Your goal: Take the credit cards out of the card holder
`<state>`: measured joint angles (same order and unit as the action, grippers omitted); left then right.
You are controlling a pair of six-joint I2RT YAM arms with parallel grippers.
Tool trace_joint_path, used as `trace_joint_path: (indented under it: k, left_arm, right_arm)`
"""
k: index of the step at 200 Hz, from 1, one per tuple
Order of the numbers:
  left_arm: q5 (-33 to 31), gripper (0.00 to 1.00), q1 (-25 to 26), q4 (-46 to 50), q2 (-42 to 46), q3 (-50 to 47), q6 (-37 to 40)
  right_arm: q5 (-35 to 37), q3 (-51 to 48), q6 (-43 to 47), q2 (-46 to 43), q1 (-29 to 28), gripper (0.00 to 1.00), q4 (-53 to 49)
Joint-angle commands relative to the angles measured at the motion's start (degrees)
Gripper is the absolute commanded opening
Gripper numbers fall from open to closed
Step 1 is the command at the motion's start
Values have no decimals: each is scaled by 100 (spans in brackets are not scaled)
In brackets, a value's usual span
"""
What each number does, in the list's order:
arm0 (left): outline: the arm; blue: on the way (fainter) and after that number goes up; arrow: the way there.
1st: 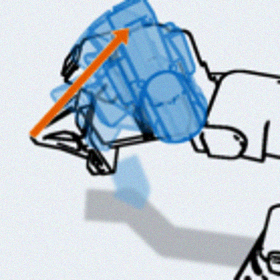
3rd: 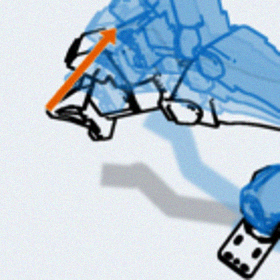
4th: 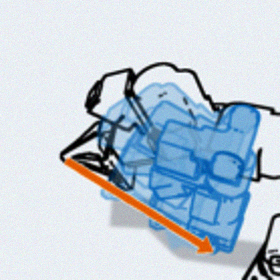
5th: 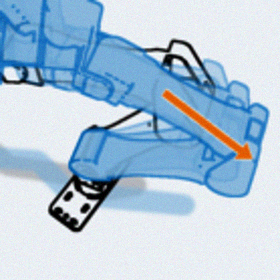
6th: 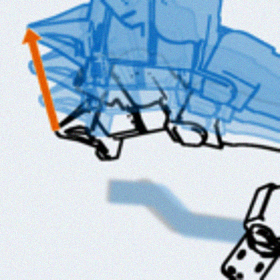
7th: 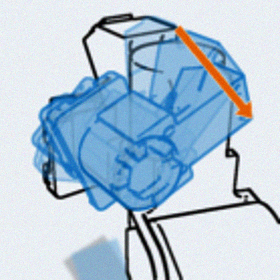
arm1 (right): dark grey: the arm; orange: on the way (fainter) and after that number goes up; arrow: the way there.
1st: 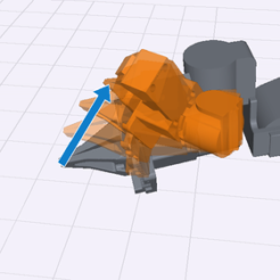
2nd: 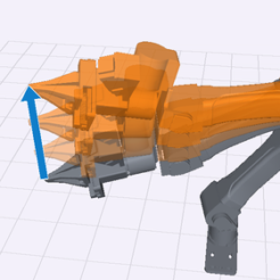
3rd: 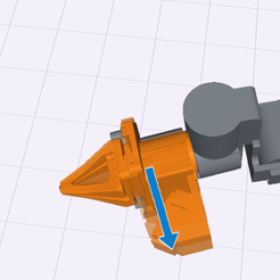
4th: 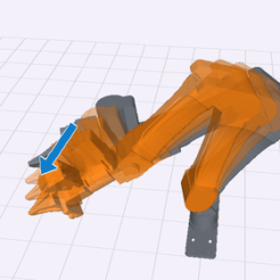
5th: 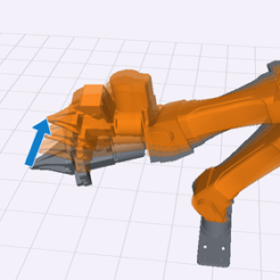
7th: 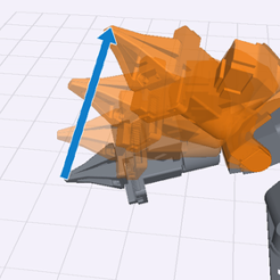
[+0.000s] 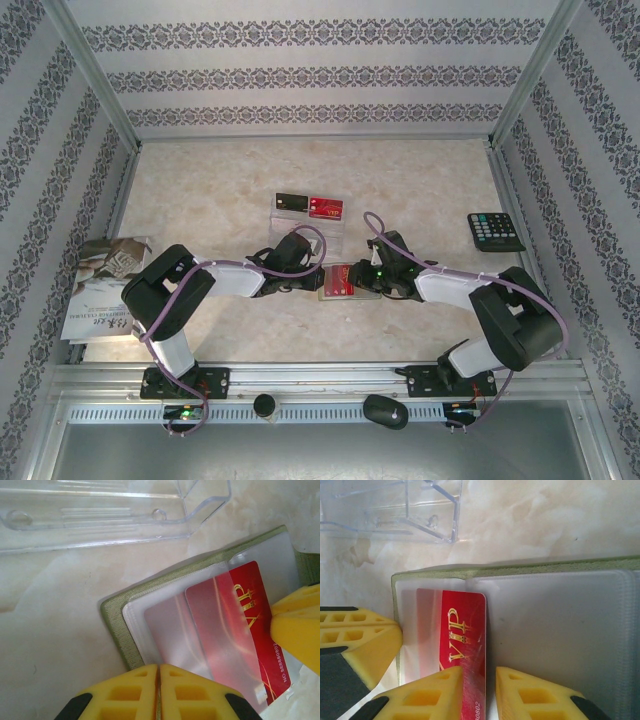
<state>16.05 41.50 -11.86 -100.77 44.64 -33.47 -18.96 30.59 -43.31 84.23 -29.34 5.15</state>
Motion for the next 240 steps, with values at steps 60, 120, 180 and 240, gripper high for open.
trace_joint_path:
  k: [60,120,180,240]
  left_arm:
    - [225,10,69,386,-450,-30,8]
    - [198,9,77,429,-391,-31,25]
    - [155,9,72,447,-338,-112,25]
    - [161,9,71,406,-339,-108,42]
  right_arm:
    - [-594,0,46,38,25,22,540]
    - [-356,-45,53,61,25,8,356]
    - [515,-132,463,-702,51,0,-540]
    - [1058,32,741,-1353,-41,0,-1451]
